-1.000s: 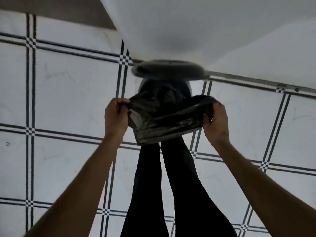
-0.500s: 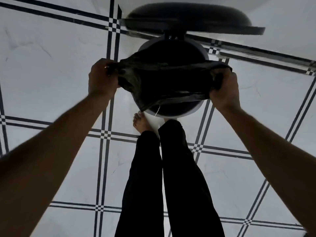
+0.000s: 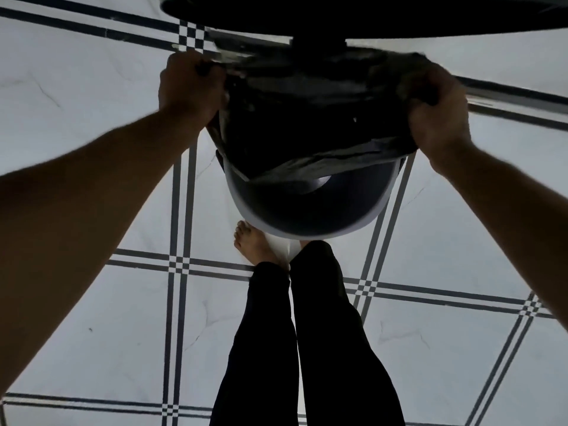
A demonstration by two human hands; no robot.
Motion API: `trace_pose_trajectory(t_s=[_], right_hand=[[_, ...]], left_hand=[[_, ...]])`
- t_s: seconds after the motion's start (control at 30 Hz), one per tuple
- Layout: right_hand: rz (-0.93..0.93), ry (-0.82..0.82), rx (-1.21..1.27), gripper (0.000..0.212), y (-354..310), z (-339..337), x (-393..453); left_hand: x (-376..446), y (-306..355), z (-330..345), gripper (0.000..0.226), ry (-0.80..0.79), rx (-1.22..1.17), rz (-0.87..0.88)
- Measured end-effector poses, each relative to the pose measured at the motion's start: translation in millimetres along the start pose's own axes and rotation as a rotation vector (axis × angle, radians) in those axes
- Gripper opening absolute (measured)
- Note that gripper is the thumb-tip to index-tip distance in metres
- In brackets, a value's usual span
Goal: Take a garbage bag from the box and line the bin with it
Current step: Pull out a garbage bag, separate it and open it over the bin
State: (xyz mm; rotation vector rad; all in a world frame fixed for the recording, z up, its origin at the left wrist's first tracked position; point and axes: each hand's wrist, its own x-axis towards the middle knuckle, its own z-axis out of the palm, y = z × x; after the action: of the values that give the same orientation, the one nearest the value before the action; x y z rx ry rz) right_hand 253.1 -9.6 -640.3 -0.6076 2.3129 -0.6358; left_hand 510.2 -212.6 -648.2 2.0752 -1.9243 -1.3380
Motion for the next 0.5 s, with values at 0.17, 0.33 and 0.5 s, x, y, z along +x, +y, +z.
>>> trace_pose_trajectory(t_s=[0.17,0.33,0.5], right_hand=[[0.044,-0.134,0.129,0.054,-4.6,-4.8,10.1],[0.094,-0.245,0.104,0.037,2.6,1.1,10.8],[0.199,-0.205,0.213,0.041,30.4,0.4,-19.8]], left_hand=[[18.1,-6.5,13.5,0.033,0.009,-0.091,-0.017],[28.0,-20.5,13.0,0.016,-0.147,0.086,0.087],[-12.2,-45.0,10.5,0.038,-0.325,-0.059,0.004]])
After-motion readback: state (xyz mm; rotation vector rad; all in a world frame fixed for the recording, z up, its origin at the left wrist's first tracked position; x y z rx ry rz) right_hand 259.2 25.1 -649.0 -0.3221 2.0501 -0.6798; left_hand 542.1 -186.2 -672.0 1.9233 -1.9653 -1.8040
